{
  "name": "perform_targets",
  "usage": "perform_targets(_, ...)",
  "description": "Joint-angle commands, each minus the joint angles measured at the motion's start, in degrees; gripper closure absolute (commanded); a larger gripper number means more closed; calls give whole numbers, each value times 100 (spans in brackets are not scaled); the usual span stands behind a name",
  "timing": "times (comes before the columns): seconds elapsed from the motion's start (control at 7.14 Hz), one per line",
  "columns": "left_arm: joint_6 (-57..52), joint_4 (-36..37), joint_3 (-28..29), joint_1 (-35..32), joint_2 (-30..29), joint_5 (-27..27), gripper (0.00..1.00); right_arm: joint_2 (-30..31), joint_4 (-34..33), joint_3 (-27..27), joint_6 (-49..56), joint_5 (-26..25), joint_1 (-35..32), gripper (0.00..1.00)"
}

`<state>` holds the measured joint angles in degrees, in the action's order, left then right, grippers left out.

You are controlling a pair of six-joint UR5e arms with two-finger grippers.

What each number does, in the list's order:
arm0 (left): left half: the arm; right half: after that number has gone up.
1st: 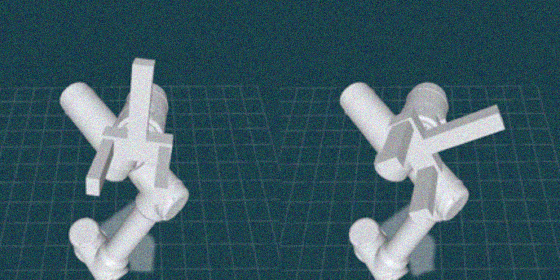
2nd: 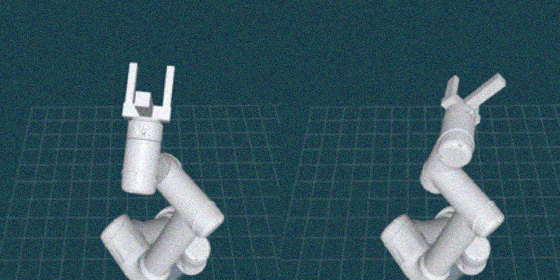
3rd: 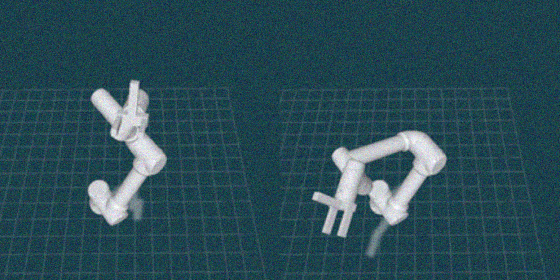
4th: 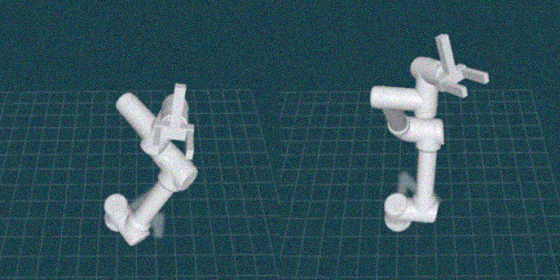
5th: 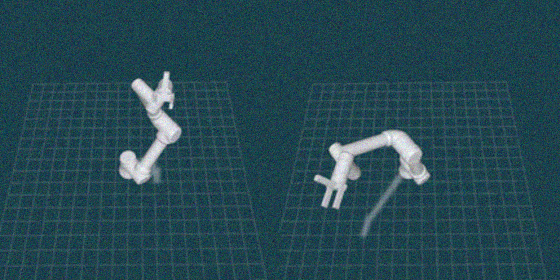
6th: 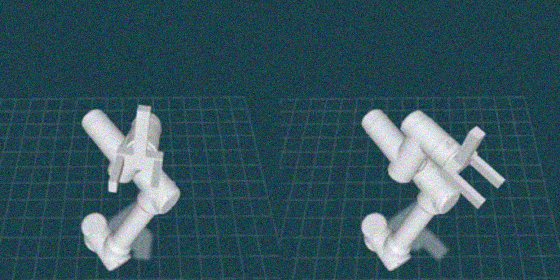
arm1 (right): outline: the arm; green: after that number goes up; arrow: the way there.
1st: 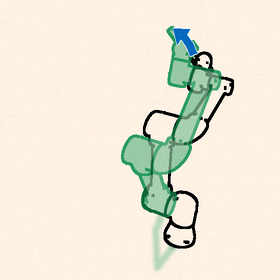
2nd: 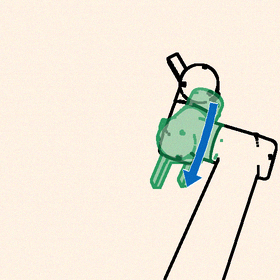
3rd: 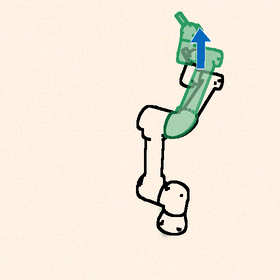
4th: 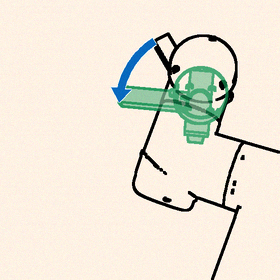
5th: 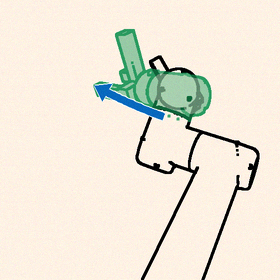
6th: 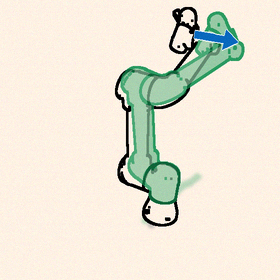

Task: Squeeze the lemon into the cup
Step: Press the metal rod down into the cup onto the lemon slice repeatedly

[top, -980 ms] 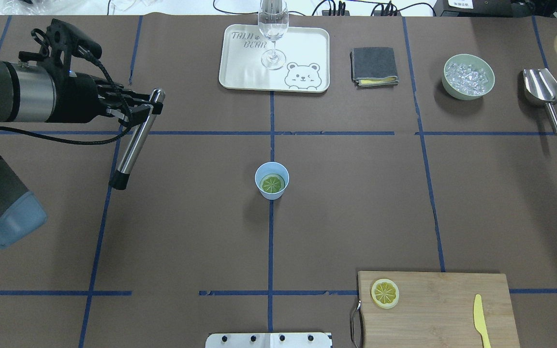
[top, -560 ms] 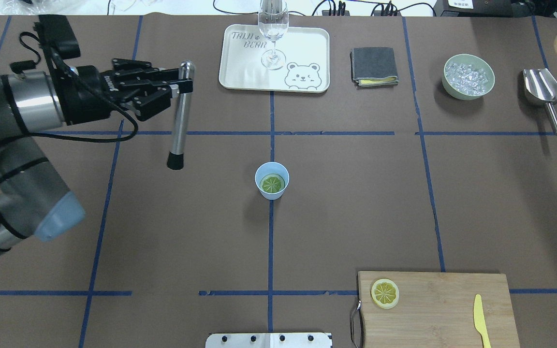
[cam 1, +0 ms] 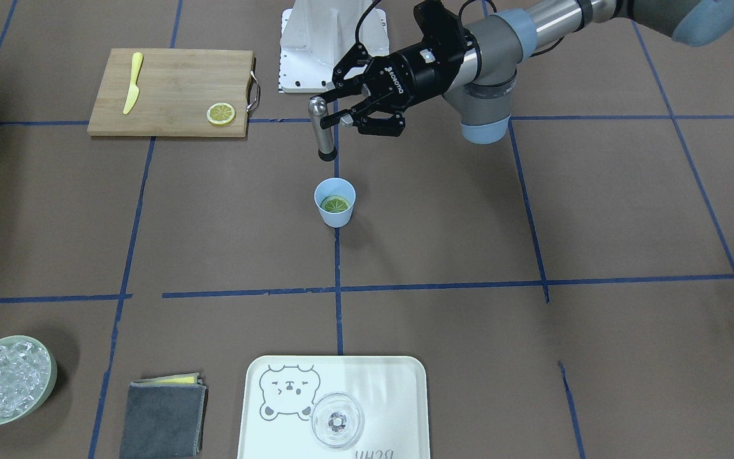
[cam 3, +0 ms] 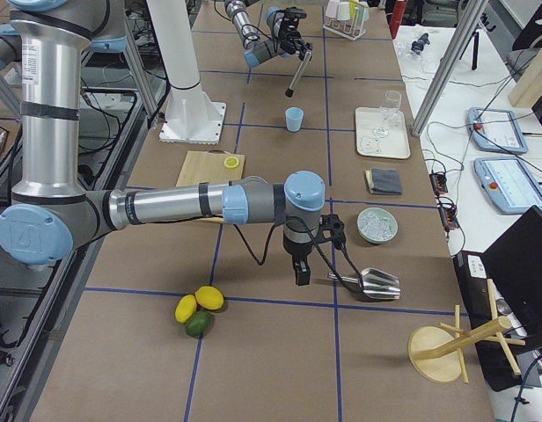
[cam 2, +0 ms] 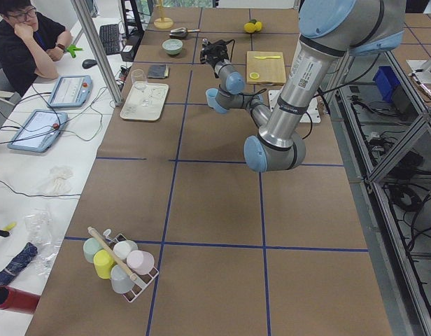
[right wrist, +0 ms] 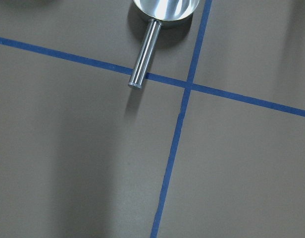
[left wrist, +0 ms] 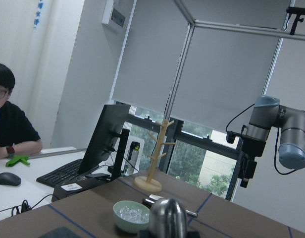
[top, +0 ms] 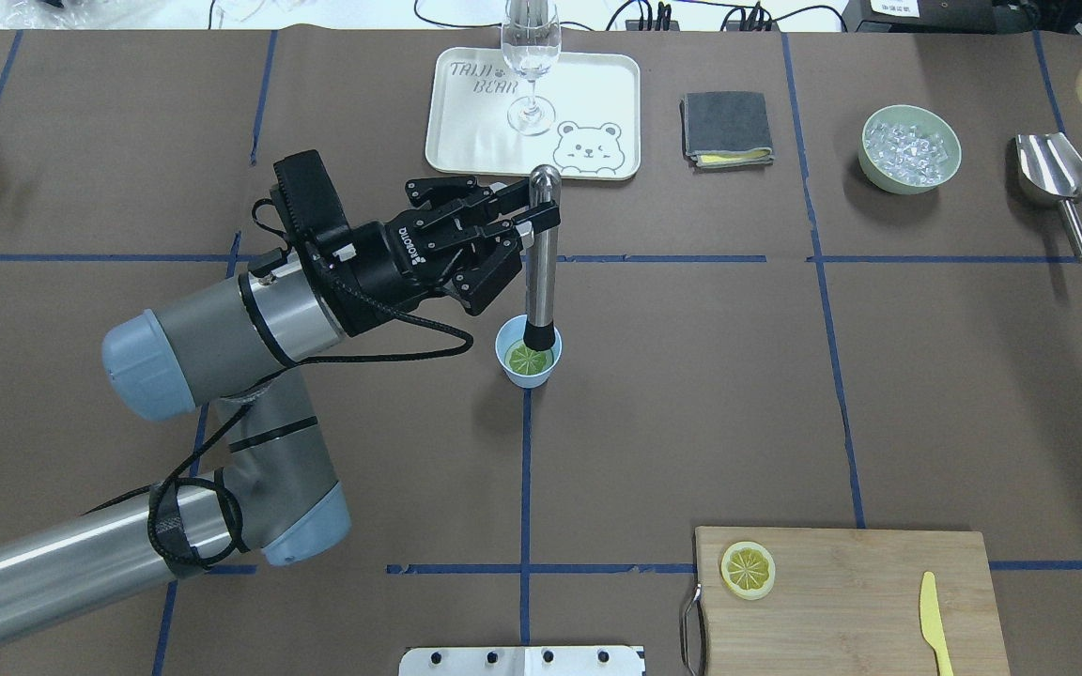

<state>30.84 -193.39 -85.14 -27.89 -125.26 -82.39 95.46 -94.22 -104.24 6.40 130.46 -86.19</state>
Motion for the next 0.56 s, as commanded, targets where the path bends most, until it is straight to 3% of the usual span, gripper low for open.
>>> perform_targets(0.0,-742,-551,287,30,-43,485,100,-1,0,0,2,6,-3,0)
perform_targets(0.42,-808,-516,672,144,10,830,100,8,0,9,-7,-3,-3,0)
